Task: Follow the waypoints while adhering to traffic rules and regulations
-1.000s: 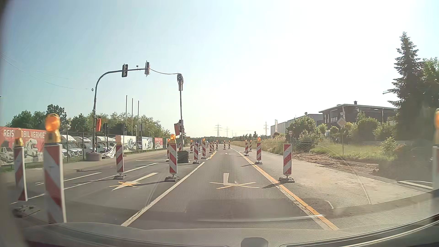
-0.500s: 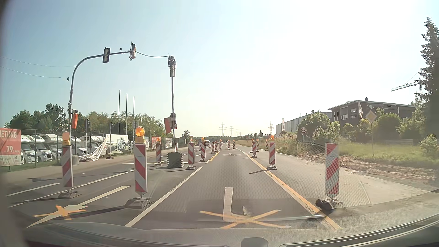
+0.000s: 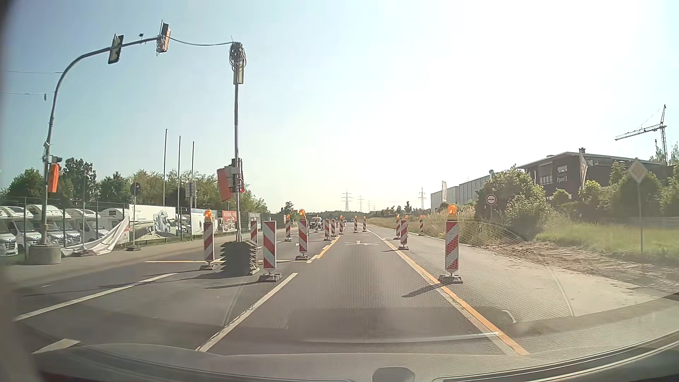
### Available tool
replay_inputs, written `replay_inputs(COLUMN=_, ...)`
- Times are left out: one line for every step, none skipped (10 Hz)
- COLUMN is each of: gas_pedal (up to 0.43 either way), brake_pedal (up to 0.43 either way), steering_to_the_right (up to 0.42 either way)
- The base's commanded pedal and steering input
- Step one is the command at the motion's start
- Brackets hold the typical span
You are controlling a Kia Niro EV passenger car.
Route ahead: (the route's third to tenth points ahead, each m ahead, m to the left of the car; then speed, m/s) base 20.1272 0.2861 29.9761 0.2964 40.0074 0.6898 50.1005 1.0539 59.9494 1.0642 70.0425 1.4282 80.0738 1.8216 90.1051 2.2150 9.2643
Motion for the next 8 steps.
replay_inputs(gas_pedal=0.189, brake_pedal=0.018, steering_to_the_right=-0.004)
replay_inputs(gas_pedal=0.189, brake_pedal=0.018, steering_to_the_right=-0.004)
replay_inputs(gas_pedal=0.189, brake_pedal=0.018, steering_to_the_right=-0.003)
replay_inputs(gas_pedal=0.189, brake_pedal=0.018, steering_to_the_right=-0.002)
replay_inputs(gas_pedal=0.177, brake_pedal=0.018, steering_to_the_right=-0.002)
replay_inputs(gas_pedal=0.177, brake_pedal=0.018, steering_to_the_right=-0.001)
replay_inputs(gas_pedal=0.177, brake_pedal=0.018, steering_to_the_right=-0.001)
replay_inputs(gas_pedal=0.169, brake_pedal=0.018, steering_to_the_right=-0.001)
